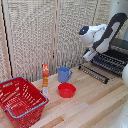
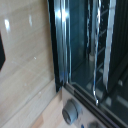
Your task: Kindly position your hand close to the oven tray's handle. Softly yet firmly grasp the handle using your hand. Slowly and with caution, draw the tray out until it is fully stretched out.
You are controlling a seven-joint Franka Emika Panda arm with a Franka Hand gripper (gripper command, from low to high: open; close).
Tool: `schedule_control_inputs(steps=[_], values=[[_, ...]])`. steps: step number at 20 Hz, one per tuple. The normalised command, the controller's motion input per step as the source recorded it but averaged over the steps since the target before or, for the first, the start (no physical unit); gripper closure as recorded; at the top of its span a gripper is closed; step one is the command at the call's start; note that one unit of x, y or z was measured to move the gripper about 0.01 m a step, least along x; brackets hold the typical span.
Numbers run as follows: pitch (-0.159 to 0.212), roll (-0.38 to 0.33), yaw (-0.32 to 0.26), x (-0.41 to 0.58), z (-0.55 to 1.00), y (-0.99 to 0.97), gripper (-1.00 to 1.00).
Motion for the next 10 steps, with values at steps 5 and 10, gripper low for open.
schedule_control_inputs(steps=[5,10], values=[[-0.004,-0.067,0.046,0.0,-0.07,-0.53,-1.0],[0.0,-0.138,0.004,-0.002,-0.05,-0.36,-1.0]])
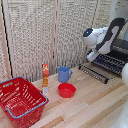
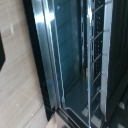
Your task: Kindly position your hand close to the oven tray's handle. Softly yet firmly grasp the handle using your hand. Slowly and with caution, draw the tray out until it is fully stretched out.
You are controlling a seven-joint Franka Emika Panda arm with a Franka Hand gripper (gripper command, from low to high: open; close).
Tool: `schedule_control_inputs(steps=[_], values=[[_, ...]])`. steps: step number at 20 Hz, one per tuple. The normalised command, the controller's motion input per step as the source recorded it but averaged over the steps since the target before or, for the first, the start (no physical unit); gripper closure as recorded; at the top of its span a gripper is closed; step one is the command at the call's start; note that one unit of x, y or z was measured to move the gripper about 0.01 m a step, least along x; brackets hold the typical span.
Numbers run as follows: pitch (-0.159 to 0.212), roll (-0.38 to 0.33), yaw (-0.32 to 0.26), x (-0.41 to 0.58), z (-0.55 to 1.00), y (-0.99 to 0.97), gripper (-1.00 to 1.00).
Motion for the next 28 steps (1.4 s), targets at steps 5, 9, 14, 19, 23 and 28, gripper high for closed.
schedule_control_inputs(steps=[5,9,14,19,23,28], values=[[0.0,-0.153,0.004,-0.02,-0.11,-0.26,-1.0],[0.0,-0.091,-0.03,-0.059,-0.16,-0.24,-1.0],[0.0,-0.016,-0.039,-0.009,-0.14,-0.29,-1.0],[0.0,0.024,0.0,0.0,-0.04,-0.38,1.0],[-0.005,0.045,0.003,-0.048,0.0,-0.39,1.0],[0.001,0.048,0.004,-0.043,0.01,-0.35,1.0]])
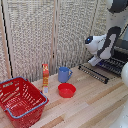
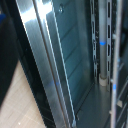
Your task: Kindly position your hand close to the oven tray's handle. Softly yet firmly grasp the handle using your hand. Slowly and with caution, draw the tray out until it is fully stretched out.
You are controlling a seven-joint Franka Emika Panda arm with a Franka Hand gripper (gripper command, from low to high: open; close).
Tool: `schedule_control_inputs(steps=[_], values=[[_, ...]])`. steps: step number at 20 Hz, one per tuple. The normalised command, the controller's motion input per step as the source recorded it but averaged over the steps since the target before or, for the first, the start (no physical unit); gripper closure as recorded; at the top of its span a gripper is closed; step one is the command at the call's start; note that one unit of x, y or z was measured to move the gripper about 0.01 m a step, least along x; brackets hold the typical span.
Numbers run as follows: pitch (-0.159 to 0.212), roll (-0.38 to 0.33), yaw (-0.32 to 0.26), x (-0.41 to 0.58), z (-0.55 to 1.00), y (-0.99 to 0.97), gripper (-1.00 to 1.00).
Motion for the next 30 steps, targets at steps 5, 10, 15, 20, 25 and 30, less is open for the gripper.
schedule_control_inputs(steps=[5,10,15,20,25,30], values=[[0.016,0.08,0.009,-0.069,0.07,-0.38,1.0],[0.003,0.092,0.027,-0.145,0.09,-0.32,1.0],[0.031,0.162,-0.004,-0.031,0.07,-0.22,1.0],[0.006,0.168,-0.041,-0.004,0.0,0.43,1.0],[0.0,0.091,-0.038,-0.01,0.09,0.61,1.0],[0.0,0.004,-0.048,0.0,0.03,0.5,1.0]])
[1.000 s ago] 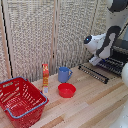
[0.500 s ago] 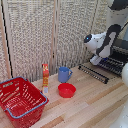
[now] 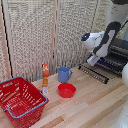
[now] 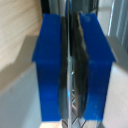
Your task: Kindly position your hand close to the oven tray's handle. Softly yet firmly grasp the handle using your hand. Slowly and with caution, draw the tray out until it is fully stretched out.
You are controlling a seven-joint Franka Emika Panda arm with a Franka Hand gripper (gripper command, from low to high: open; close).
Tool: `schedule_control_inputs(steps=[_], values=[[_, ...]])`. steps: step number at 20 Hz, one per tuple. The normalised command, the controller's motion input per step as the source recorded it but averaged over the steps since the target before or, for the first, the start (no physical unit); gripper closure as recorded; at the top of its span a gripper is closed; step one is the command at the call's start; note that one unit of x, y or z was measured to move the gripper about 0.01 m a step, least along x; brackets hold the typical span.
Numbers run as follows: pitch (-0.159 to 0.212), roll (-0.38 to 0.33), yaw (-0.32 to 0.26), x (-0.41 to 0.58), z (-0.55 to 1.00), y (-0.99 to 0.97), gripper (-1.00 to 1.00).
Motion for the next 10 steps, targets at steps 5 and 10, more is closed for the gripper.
schedule_control_inputs(steps=[5,10], values=[[0.0,0.0,-0.037,-0.003,0.0,0.53,1.0],[0.0,0.0,-0.028,-0.033,0.0,0.71,1.0]])
